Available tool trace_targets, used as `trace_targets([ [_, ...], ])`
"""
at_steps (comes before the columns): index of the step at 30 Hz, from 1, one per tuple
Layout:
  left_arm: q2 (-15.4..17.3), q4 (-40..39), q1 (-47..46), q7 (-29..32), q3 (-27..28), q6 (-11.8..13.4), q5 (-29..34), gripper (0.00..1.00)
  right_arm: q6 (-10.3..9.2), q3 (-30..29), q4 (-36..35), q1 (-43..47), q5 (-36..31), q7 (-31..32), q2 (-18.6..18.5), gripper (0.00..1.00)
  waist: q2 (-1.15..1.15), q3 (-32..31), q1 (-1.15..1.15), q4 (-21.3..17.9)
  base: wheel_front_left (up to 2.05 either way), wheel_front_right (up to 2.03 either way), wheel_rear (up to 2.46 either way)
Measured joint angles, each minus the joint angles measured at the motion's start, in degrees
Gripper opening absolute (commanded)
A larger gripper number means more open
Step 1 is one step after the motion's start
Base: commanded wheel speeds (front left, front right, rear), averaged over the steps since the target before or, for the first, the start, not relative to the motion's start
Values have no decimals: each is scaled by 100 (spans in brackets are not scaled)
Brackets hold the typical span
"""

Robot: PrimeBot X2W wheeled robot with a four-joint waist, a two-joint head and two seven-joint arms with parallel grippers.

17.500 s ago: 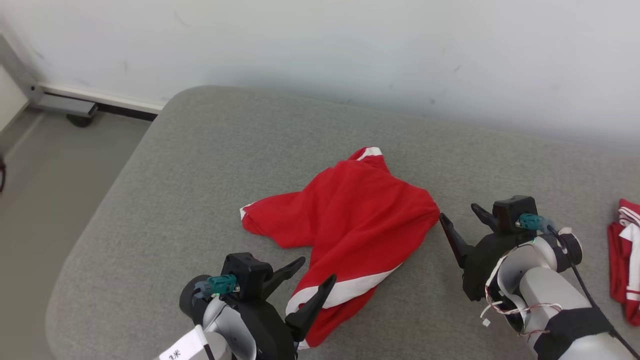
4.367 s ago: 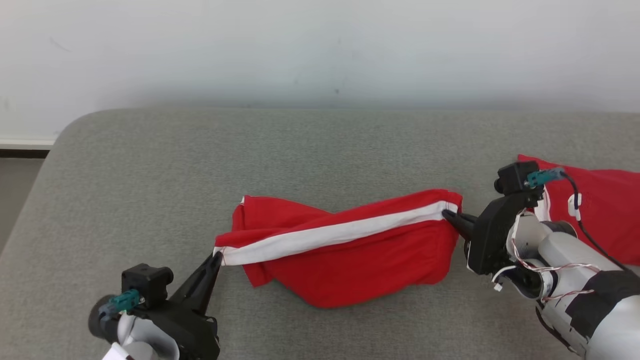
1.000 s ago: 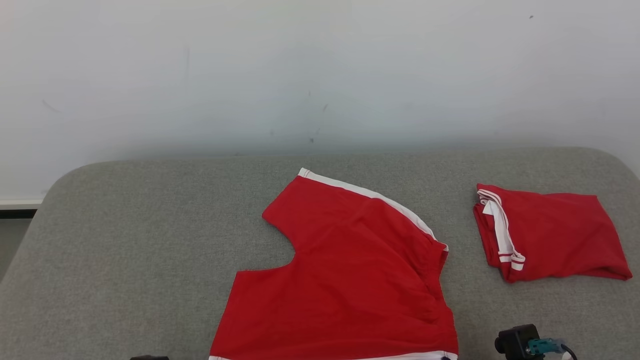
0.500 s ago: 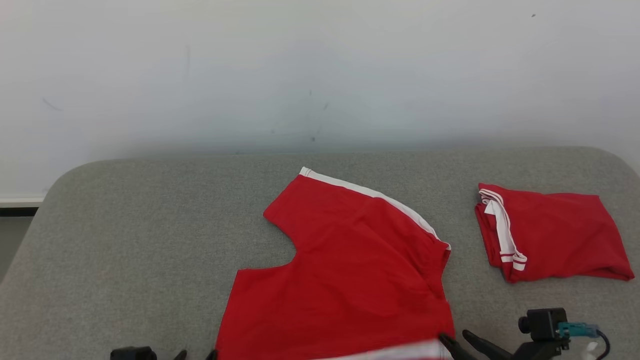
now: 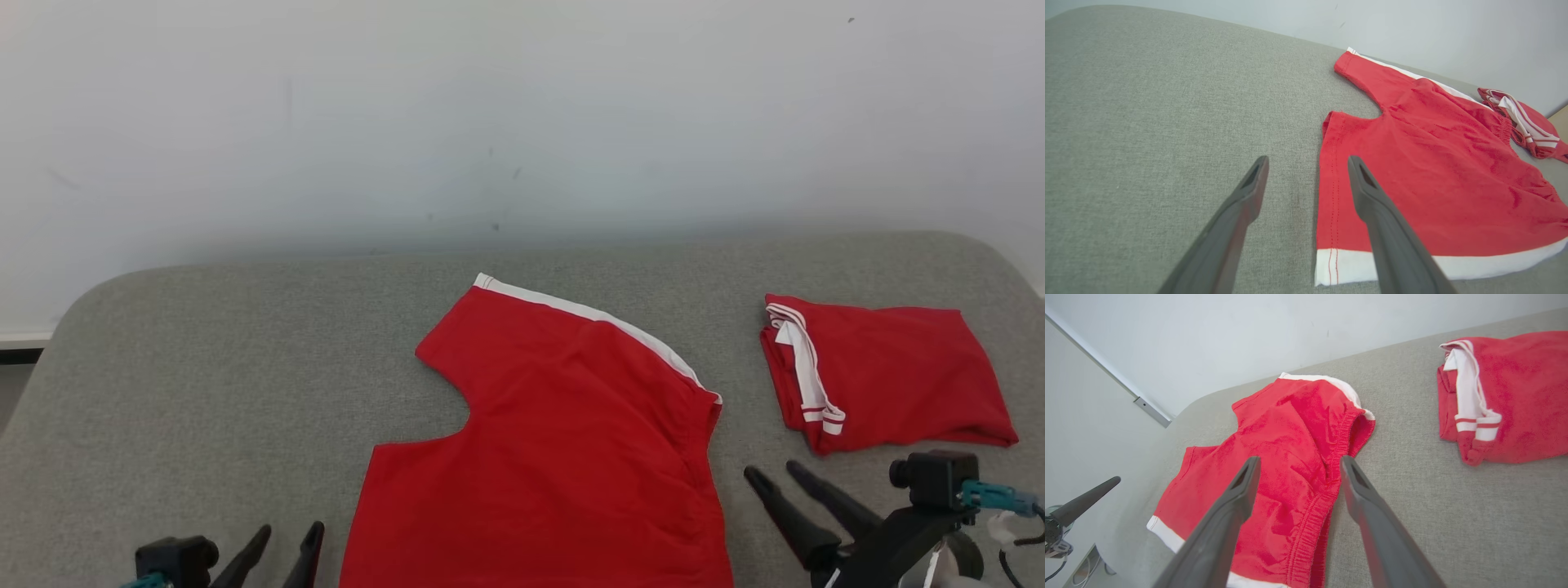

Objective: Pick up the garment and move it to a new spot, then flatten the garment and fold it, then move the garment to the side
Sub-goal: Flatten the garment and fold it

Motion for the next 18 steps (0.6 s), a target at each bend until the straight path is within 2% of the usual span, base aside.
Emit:
trace_targets([
  [4, 26, -141, -2, -25, 235, 98, 111, 100, -293, -127, -12, -117, -324, -344, 16, 100, 0, 18, 0, -71, 0, 0, 0],
  [10, 51, -361, 7, -60, 680, 231, 227, 100, -791, -380, -14, -366, -920, -531, 80, 100, 0, 68, 0, -194, 0, 0, 0],
  [18, -57, -599, 282, -60, 1427, 286, 309, 100, -900, -605, 44, -392, -1579, -573, 185, 100, 0, 123, 0, -362, 0, 0, 0],
])
